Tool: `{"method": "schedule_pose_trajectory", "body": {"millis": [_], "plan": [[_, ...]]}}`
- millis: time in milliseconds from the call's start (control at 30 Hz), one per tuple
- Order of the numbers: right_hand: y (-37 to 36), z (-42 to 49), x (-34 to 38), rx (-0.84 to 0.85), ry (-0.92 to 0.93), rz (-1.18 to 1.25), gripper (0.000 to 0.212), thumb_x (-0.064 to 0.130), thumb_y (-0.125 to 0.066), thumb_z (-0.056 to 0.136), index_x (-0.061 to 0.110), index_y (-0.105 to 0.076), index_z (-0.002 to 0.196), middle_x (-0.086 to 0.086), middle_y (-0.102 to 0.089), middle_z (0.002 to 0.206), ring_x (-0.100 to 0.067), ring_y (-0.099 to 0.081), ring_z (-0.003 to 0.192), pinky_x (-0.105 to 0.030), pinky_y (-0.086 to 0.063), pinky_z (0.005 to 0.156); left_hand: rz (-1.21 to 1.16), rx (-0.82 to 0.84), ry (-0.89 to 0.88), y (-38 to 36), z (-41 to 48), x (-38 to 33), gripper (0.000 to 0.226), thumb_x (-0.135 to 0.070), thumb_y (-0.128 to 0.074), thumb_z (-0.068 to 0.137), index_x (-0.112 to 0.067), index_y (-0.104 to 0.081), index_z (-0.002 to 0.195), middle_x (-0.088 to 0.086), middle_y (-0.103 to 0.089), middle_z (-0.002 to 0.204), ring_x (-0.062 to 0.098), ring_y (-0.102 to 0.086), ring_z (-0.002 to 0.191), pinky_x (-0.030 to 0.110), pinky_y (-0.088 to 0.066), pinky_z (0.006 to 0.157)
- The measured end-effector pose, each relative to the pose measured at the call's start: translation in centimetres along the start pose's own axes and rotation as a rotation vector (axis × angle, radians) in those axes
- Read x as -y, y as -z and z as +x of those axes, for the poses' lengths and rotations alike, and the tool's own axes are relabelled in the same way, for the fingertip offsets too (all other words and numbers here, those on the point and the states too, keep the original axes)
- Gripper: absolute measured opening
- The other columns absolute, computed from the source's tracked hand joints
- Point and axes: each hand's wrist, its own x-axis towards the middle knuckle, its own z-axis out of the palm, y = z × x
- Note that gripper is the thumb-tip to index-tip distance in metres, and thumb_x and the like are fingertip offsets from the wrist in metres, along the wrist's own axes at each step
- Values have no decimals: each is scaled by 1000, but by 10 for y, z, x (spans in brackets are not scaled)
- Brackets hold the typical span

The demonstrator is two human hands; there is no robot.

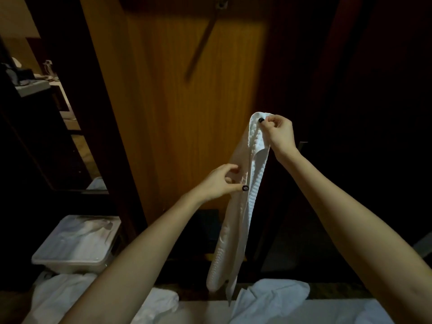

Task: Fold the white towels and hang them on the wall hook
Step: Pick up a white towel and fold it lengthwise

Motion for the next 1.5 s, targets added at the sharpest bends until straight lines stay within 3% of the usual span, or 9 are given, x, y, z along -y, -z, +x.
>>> {"method": "schedule_pose_trajectory", "body": {"millis": [167, 300, 400, 567, 700, 800, 967, 1100, 1500], "plan": [[-5, -3, 1, 1, 10, -1, 41, 6, -53, 93, 18, -40, 56, 7, -36, 50, -3, -30, 43, -20, -26, 45, 194, -149, -62, -17, 7, 0, 62, -38, -73, 81, -14, -49, 132, -6, -51, 125, 8, -56, 97, 10, -42, 71], [0, -2, 1, -7, 2, 28, 41, 8, -54, 94, 18, -41, 56, 7, -36, 50, -3, -30, 44, -20, -27, 46, 279, -101, -26, -25, 1, -8, 88, -68, -69, 65, -20, -40, 132, -7, -43, 129, 9, -50, 103, 30, -46, 82], [-1, -3, 4, -4, -4, 34, 43, 8, -55, 93, 20, -40, 54, 15, -35, 44, -1, -31, 41, -17, -28, 45, 403, -148, -57, -34, 4, -15, 46, -50, -66, 80, -20, -39, 99, -3, -45, 105, 15, -50, 85, 32, -42, 64], [16, -1, 3, -36, -41, 19, 43, 8, -55, 93, 20, -39, 56, 15, -36, 45, -1, -30, 42, -17, -28, 46, 35, -180, -135, -12, -5, -15, 10, -3, -62, 88, -9, -61, 80, 7, -60, 75, -1, -53, 61, 16, -38, 58], [35, -5, -7, -122, -112, -26, 7, 8, -59, 86, 13, -55, 85, 0, -53, 72, -11, -48, 61, -26, -40, 56, -111, -367, -93, 16, -8, -20, 11, -3, -66, 86, -10, -65, 77, -2, -58, 67, 5, -51, 62, 21, -37, 60], [42, -14, -16, -72, -163, 0, 23, 4, -59, 86, 4, -59, 109, -10, -60, 91, -17, -56, 72, -35, -48, 67, -163, -408, -140, 28, -5, -35, 5, -3, -64, 88, -3, -67, 84, -3, -61, 70, -2, -55, 60, 14, -41, 60], [42, -41, -14, 219, -153, 100, 18, -4, -54, 91, 1, -59, 75, -4, -68, 61, -17, -70, 59, -25, -55, 60, -161, -308, -165, 34, 8, -59, 6, -4, -58, 92, -1, -64, 93, 6, -61, 80, 16, -57, 76, 31, -47, 73], [43, -55, -13, 395, -146, 144, 17, 6, -73, 83, -8, -64, 90, -24, -73, 89, -29, -73, 89, -31, -60, 81, -219, -208, -168, 48, 11, -68, 11, -1, -54, 94, -10, -56, 98, 2, -61, 81, 3, -61, 70, 20, -50, 66], [18, -59, 1, 203, 7, 68, 19, 6, -66, 88, -7, -63, 76, -23, -68, 66, -22, -71, 60, -29, -58, 56, -75, -54, -208, 53, -11, -91, 9, -18, -63, 90, -23, -69, 87, -8, -67, 90, -4, -63, 81, 17, -51, 76]]}}
